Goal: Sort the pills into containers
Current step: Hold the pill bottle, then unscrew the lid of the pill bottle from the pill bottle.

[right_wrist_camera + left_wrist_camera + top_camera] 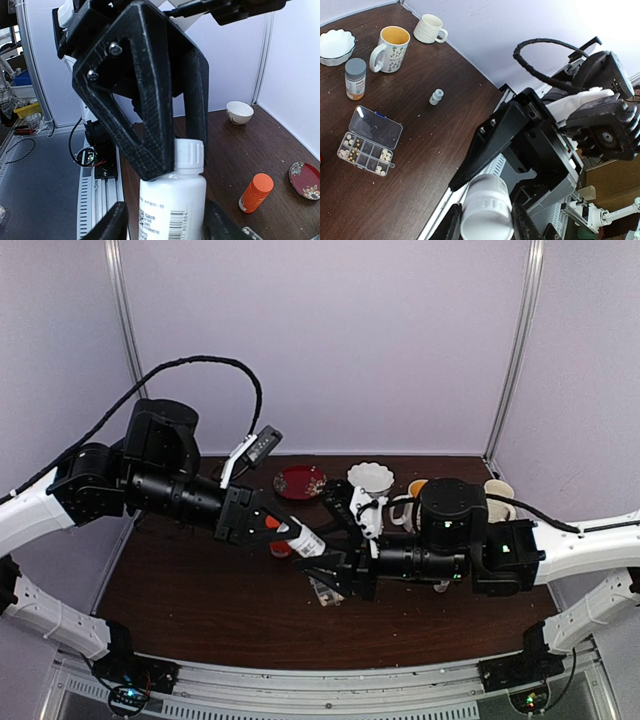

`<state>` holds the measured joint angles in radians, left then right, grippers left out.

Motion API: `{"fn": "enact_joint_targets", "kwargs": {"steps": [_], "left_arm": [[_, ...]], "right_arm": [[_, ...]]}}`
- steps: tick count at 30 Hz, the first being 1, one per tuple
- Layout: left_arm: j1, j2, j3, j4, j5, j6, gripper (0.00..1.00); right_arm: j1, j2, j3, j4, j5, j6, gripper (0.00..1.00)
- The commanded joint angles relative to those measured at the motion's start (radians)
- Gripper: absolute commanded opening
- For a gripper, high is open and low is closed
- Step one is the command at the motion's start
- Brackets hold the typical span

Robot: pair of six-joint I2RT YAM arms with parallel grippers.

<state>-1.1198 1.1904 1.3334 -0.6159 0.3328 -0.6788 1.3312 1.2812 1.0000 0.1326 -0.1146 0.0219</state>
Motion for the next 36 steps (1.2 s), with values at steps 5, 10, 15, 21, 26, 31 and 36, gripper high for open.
{"fn": "enact_joint_targets", "kwargs": {"steps": [5,10,15,21,26,31,36], "left_arm": [[0.008,-0.024,-0.002,0.050,0.016,0.005,0.15],[0.010,-0.015,0.001,0.050,0.016,-0.013,0.15],[0.065,0.006,-0.016,0.032,0.009,-0.145,0.14],[0.126,0.001,-0.094,0.126,0.024,-0.348,0.13],[0.137,-0.013,-0.153,0.223,0.028,-0.461,0.31],[0.139,-0.059,-0.170,0.296,-0.005,-0.421,0.80],[0.146,-0.124,-0.113,0.234,-0.080,-0.138,0.89]], "right_arm": [[0.009,-0.015,0.018,-0.017,0.018,-0.009,0.30],[0.012,-0.007,0.036,-0.042,0.034,-0.023,0.26],[0.065,-0.004,0.049,-0.093,0.229,-0.139,0.23],[0.113,-0.008,0.010,-0.097,0.511,-0.306,0.17],[0.125,-0.020,0.001,-0.105,0.574,-0.365,0.16],[0.092,-0.038,0.012,-0.169,0.417,-0.287,0.17],[0.022,-0.047,0.004,-0.200,0.151,-0.149,0.16]]}}
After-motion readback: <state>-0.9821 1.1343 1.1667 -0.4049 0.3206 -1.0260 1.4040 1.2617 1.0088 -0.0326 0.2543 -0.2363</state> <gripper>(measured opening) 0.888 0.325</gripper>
